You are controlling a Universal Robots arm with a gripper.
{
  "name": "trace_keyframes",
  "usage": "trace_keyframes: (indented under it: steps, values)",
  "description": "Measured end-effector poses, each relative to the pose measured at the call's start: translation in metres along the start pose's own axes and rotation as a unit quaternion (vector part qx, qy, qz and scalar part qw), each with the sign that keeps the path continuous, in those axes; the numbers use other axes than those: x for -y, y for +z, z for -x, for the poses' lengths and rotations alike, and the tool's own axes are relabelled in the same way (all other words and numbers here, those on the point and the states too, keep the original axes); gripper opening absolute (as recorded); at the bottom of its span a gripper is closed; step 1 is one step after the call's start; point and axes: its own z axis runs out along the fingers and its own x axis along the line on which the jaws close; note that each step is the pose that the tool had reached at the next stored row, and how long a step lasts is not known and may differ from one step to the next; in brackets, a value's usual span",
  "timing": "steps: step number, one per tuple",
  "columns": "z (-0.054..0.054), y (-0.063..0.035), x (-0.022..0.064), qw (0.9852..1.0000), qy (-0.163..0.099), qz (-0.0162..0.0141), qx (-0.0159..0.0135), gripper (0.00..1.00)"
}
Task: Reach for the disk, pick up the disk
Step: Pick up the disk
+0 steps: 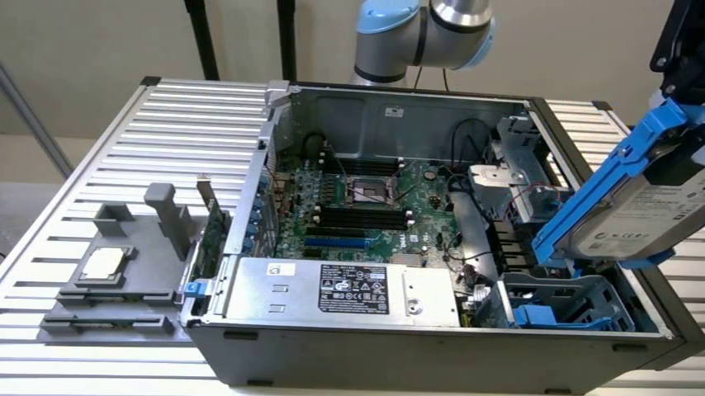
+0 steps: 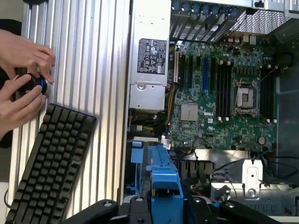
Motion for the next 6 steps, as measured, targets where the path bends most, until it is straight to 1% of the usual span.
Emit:
trace_keyframes:
  steps: [6]
  values:
    - [-0.0001,0.0,0.0003,1.0,0.0,0.0,0.0,0.33]
